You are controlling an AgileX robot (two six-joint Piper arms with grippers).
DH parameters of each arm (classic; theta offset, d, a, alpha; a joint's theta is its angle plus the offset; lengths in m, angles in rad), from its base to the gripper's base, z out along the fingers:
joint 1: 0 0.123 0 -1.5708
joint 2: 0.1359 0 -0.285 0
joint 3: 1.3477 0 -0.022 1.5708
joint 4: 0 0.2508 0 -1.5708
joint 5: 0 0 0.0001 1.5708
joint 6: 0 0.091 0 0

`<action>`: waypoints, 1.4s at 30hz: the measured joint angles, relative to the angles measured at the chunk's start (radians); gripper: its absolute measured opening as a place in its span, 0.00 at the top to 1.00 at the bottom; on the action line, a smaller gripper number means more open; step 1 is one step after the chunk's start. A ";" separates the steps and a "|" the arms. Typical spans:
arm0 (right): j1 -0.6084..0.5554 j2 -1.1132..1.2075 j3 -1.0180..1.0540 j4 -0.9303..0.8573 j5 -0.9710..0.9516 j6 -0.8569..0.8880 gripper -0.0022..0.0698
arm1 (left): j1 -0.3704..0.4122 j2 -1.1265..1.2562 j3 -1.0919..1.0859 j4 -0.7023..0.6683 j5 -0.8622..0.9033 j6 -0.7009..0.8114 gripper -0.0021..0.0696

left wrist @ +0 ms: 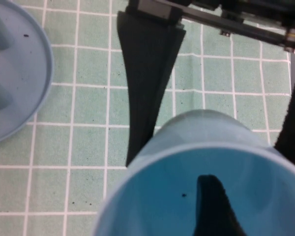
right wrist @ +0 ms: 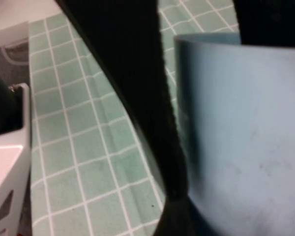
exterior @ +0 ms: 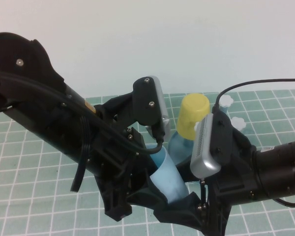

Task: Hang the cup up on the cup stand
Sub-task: Adjust the cup with two arms

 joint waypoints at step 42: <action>-0.070 -0.004 -0.023 -0.058 0.055 0.214 0.05 | 0.000 -0.083 -0.002 0.219 -0.159 -0.046 0.97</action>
